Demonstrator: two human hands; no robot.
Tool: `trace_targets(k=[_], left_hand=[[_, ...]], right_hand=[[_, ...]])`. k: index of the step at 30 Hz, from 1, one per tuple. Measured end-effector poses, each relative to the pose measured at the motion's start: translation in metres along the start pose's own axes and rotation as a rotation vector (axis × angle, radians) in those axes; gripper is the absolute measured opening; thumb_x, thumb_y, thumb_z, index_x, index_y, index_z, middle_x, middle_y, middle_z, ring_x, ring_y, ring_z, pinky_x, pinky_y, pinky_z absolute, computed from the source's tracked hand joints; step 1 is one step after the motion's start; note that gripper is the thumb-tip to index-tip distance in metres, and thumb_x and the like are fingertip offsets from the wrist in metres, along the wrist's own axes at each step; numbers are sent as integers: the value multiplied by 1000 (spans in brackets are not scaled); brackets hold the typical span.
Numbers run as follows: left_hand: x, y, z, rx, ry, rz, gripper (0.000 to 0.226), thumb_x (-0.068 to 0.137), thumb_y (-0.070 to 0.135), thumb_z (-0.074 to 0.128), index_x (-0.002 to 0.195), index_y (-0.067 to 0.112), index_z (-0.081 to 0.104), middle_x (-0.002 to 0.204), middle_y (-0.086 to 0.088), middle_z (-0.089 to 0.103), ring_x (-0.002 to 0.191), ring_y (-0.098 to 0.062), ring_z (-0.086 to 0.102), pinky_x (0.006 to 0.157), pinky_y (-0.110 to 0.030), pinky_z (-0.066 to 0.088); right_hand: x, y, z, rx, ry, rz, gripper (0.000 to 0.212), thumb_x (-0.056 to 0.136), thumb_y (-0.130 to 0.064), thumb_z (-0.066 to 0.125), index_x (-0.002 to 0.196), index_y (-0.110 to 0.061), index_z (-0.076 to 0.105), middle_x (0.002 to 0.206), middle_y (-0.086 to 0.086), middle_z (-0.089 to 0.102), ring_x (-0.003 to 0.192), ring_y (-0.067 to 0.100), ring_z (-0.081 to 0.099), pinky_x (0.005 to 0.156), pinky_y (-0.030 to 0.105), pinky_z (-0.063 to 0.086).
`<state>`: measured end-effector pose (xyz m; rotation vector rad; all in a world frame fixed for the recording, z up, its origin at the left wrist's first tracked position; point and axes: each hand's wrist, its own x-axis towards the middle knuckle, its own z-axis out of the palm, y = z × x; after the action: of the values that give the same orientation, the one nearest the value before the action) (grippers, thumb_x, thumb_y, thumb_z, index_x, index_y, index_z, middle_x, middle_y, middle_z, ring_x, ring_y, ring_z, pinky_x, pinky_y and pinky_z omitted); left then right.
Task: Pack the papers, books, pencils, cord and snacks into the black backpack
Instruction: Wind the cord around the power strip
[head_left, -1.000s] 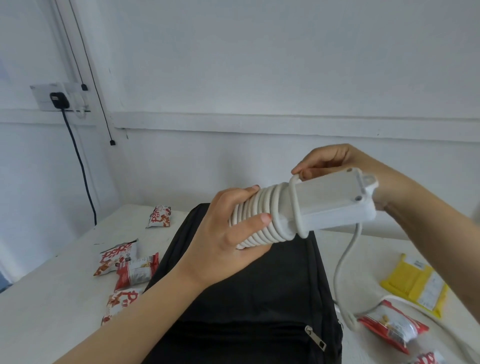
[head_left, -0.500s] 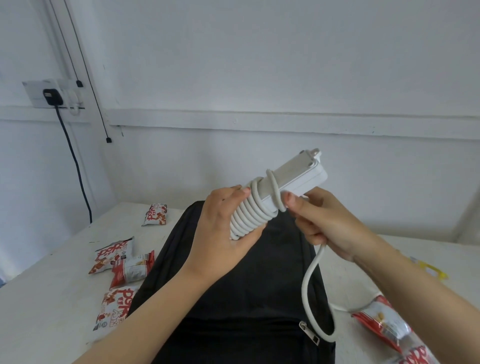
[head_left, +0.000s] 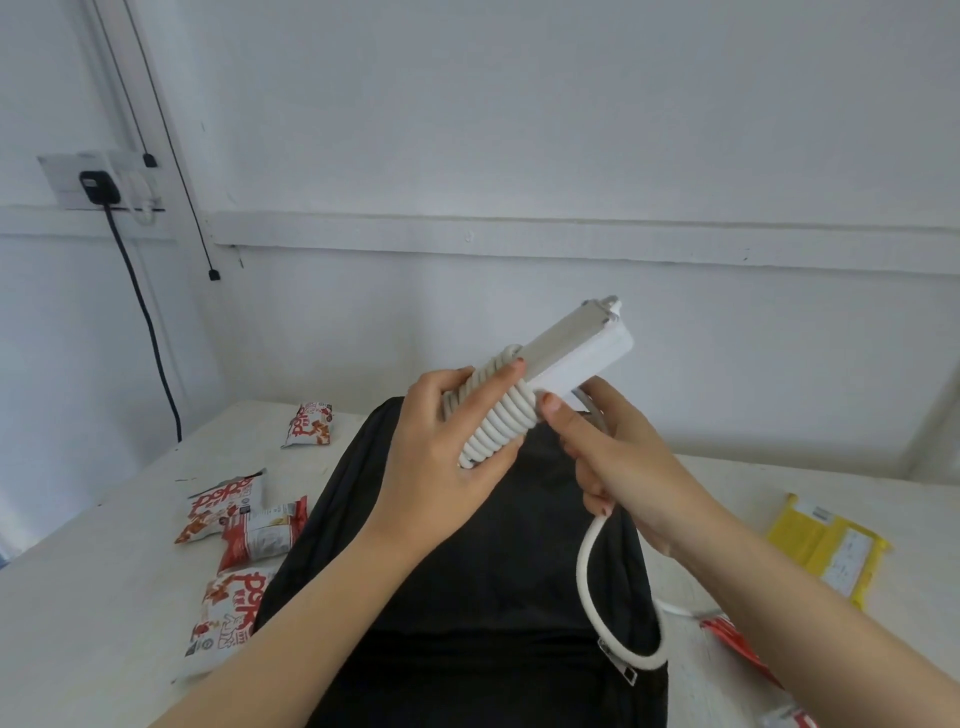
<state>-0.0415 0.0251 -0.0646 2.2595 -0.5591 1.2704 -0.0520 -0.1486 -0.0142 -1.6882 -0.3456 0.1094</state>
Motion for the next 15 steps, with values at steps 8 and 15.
trace_targets(k=[8, 15], left_hand=[[14, -15, -9, 22, 99, -97, 69, 75, 28, 75, 136, 27, 41, 113, -4, 43, 103, -9, 46, 83, -13, 44], [9, -24, -2, 53, 76, -228, 71, 73, 26, 78, 135, 27, 44, 113, -9, 47, 100, -15, 49, 79, -15, 44]], right_hand=[[-7, 9, -6, -25, -7, 87, 19, 99, -19, 44, 101, -14, 62, 73, 9, 68, 76, 20, 70, 82, 35, 55], [-18, 16, 3, -528, -59, 36, 16, 95, -25, 50, 110, -24, 44, 67, -7, 49, 49, 3, 47, 49, 12, 37]])
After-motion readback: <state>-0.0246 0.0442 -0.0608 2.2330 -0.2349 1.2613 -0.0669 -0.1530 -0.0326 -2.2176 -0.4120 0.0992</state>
